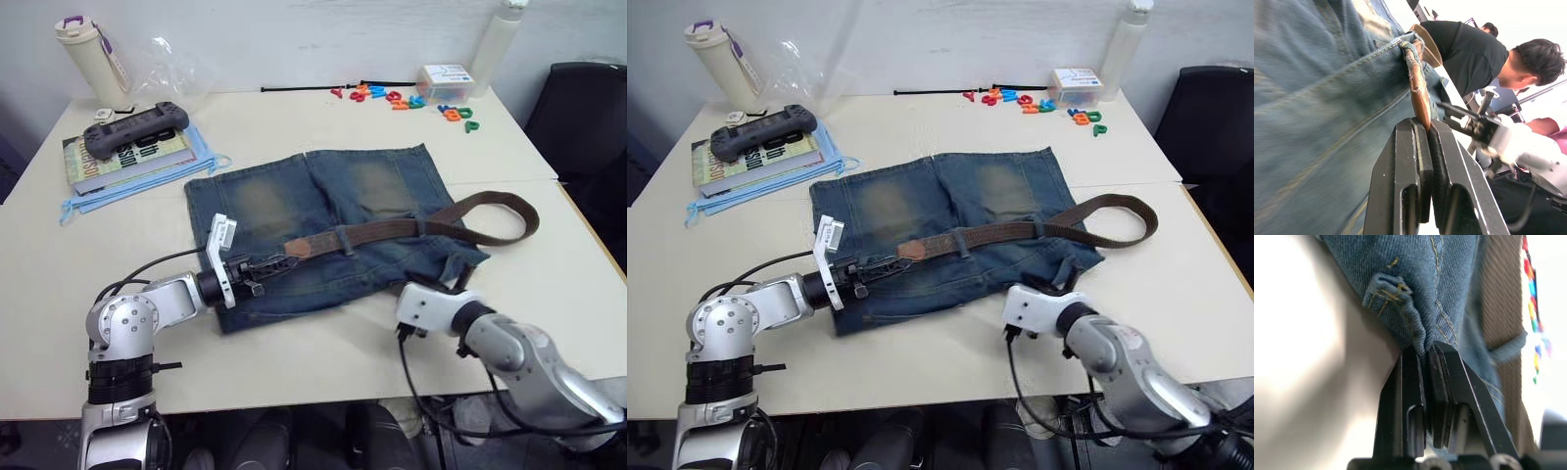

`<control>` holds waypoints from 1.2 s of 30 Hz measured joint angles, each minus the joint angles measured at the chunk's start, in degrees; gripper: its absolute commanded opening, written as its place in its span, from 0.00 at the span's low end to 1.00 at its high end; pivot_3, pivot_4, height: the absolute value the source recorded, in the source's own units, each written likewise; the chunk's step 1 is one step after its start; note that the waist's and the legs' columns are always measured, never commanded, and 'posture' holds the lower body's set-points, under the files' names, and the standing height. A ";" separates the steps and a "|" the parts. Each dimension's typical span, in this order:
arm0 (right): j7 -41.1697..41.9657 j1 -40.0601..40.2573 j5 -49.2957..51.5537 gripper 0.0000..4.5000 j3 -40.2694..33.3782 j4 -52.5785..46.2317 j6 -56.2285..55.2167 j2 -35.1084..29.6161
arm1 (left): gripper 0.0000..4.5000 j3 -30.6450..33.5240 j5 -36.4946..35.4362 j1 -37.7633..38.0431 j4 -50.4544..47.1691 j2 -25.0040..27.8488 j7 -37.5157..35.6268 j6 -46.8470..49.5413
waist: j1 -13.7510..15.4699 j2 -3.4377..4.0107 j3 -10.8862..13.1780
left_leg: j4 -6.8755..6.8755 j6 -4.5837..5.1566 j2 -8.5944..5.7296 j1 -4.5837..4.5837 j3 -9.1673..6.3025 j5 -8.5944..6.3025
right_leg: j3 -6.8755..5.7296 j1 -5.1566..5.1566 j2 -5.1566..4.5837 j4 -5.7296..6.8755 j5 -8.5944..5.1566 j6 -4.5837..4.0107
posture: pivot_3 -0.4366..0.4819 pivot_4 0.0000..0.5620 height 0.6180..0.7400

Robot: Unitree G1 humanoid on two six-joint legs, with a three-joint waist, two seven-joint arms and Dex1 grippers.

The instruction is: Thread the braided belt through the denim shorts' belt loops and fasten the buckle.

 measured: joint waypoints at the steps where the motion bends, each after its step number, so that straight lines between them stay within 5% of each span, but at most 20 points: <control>1: 0.49 0.31 -0.03 0.02 -0.97 0.90 -1.03 -0.19 | 0.00 0.01 -0.32 0.15 -0.33 -0.25 0.32 0.14 | -0.01 0.00 0.00 | 0.00 0.00 0.00 0.00 0.00 0.00 | 0.00 0.00 0.00 0.00 0.00 0.00 | 0.48 0.27 0.34; 12: 5.24 1.30 -3.54 0.02 -6.74 8.03 -7.32 -0.60 | 0.00 2.69 -5.01 6.41 -4.89 0.89 3.66 0.61 | 0.04 0.00 0.00 | 0.02 0.00 0.01 0.02 0.01 0.00 | 0.01 0.03 0.00 0.01 0.00 0.00 | 0.48 0.27 0.34; 25: 9.15 0.30 -5.65 0.02 -9.43 8.12 -4.29 6.20 | 0.00 4.28 -6.63 10.05 -6.24 3.54 3.19 -0.82 | -0.05 0.00 0.00 | 0.03 -0.01 0.04 0.04 0.01 -0.01 | 0.01 0.04 0.00 0.03 -0.01 -0.02 | 0.48 0.27 0.34; 26: 9.49 0.59 -5.46 0.18 -9.92 7.89 -4.18 6.37 | 0.00 4.28 -6.68 10.14 -6.44 3.54 3.07 -0.92 | -0.03 0.00 0.00 | 0.03 -0.01 0.03 0.04 0.01 -0.01 | 0.01 0.05 0.00 0.03 -0.01 -0.02 | 0.48 0.27 0.34; 30: 12.08 4.16 -3.46 0.50 -16.17 5.49 -3.31 6.27 | 0.00 4.17 -6.79 11.17 -6.57 3.57 2.91 -1.37 | 0.04 0.01 0.01 | 0.03 0.00 0.02 0.01 0.01 -0.01 | 0.02 0.03 0.00 0.02 -0.01 -0.02 | 0.48 0.27 0.34; 34: 17.11 5.34 3.24 0.92 -25.22 -0.07 0.32 6.61 | 0.00 4.23 -6.88 11.30 -6.63 3.60 2.60 -1.93 | -0.21 0.01 0.01 | 0.02 0.00 0.06 0.08 0.01 -0.02 | 0.01 0.09 0.01 0.02 -0.01 -0.02 | 0.48 0.27 0.34; 36: 20.47 3.95 8.35 0.92 -28.92 -3.51 4.67 7.00 | 0.00 4.24 -6.92 11.32 -6.62 3.64 2.49 -2.04 | -0.53 0.02 0.01 | 0.01 0.00 0.08 0.09 0.00 -0.03 | 0.00 0.10 0.01 0.02 -0.01 -0.02 | 0.48 0.27 0.34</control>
